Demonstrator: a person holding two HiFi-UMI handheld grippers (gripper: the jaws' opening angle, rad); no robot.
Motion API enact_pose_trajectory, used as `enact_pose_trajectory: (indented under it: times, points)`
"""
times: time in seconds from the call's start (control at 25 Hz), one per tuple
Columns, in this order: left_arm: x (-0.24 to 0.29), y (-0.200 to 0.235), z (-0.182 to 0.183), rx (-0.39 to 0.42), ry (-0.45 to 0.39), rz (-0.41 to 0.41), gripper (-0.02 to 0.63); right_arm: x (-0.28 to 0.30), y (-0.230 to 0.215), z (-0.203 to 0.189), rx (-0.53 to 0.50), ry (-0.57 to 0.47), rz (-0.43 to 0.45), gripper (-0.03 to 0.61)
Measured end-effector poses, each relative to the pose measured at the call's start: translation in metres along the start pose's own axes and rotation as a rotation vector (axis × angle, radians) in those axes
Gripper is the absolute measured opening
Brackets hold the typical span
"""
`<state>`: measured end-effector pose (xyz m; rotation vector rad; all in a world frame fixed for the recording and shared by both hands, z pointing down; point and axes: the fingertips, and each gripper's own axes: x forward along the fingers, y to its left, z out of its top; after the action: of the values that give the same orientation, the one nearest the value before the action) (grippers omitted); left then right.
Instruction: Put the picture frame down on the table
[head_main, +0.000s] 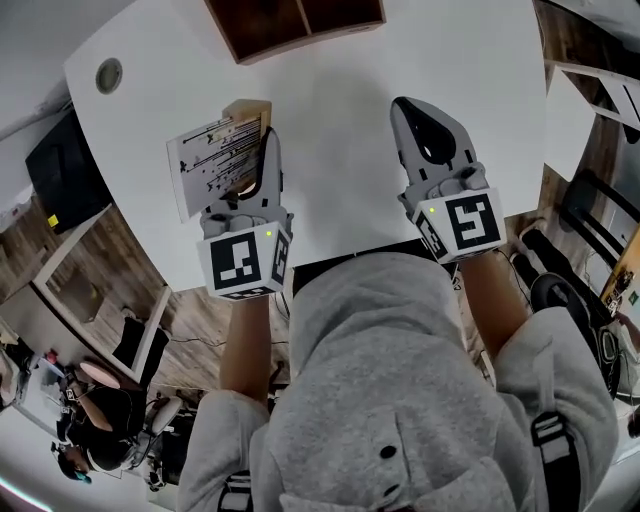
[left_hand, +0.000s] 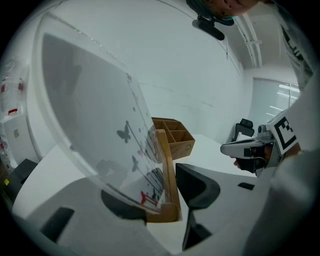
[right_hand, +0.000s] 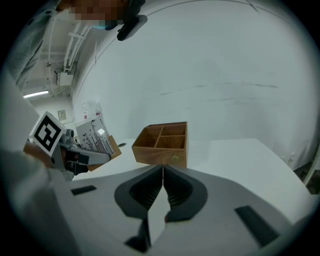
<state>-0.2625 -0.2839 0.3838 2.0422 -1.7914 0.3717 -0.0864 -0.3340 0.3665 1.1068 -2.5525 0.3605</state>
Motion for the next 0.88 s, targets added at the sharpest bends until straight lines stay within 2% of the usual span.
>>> enact_pose_trajectory:
  times: [0.12,0.32,0.56,0.88]
  points:
    - [0.008,-0.007,-0.003,0.017,0.010,0.007,0.196,-0.003,-0.007,-0.005,0.000,0.006,0.001,0.026]
    - [0.062,-0.050,-0.041,0.015,0.061,0.025,0.196,-0.007,-0.068,-0.054,0.032,0.046,0.018,0.026]
    - [0.091,0.009,-0.080,0.009,0.109,0.052,0.196,0.052,-0.048,-0.081,0.067,0.088,0.035,0.026]
    - [0.096,0.004,-0.080,0.073,0.111,0.085,0.196,0.048,-0.057,-0.081,0.097,0.083,0.031,0.026]
